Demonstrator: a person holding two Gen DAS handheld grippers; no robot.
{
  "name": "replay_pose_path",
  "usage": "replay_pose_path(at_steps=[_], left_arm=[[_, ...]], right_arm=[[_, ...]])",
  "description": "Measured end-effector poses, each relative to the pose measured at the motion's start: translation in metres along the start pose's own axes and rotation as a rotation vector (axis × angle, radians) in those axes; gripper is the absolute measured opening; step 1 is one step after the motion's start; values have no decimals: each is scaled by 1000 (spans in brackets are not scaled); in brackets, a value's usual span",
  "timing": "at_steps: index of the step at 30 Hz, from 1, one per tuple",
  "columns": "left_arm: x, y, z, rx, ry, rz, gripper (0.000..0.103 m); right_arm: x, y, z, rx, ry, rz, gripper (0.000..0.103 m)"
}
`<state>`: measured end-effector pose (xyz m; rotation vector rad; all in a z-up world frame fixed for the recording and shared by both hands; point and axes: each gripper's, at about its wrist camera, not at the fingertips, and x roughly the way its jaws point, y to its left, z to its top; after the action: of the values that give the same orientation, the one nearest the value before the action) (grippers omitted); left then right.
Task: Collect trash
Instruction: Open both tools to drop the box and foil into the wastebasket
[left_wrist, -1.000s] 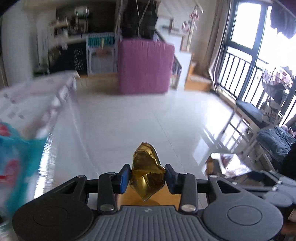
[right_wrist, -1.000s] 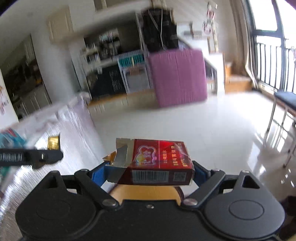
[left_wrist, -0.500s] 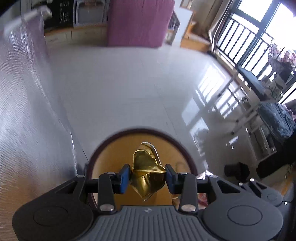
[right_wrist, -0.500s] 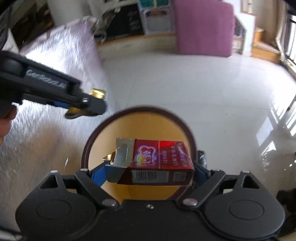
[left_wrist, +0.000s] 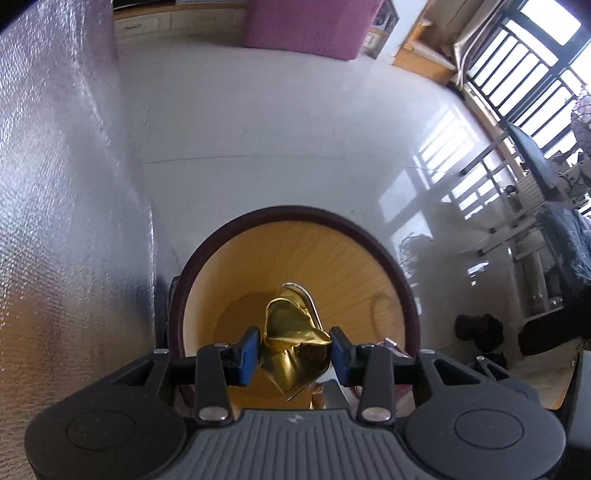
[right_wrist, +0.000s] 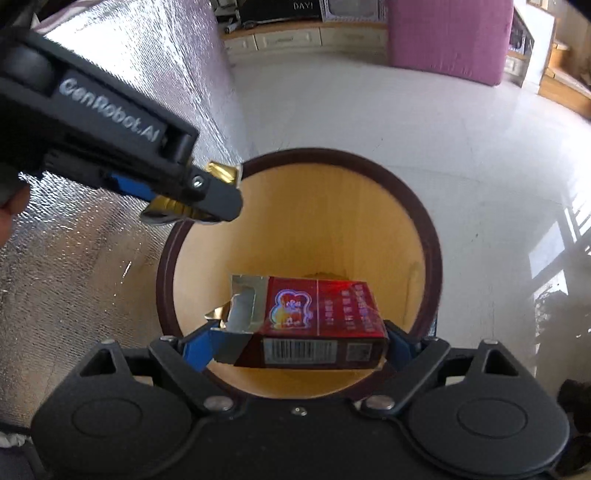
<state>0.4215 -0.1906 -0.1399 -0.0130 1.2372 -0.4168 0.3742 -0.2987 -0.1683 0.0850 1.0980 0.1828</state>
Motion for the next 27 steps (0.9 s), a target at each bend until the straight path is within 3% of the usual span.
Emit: replay_pose_path(at_steps=[1,4,8,12,20,27], left_arm=[[1,0,-1,-1,3,0,43],[1,0,0,-13,5,9,66],[0,0,1,-13,-5,31,68],[0,5,3,-34,1,46,69],[-1,5,4,-20,6,97,88],[0,2,-1,-10,6,114,97]], right_arm=[[5,-6,5,2,6,0,91],[9,-7,9,-4,24,-10,92],[7,-6,9,9,25,-7,103],[3,-8,11,21,17,-18,103],[-12,-12,12,68,-18,-28,103],[-18,-10,13,45,-19,-43,103]])
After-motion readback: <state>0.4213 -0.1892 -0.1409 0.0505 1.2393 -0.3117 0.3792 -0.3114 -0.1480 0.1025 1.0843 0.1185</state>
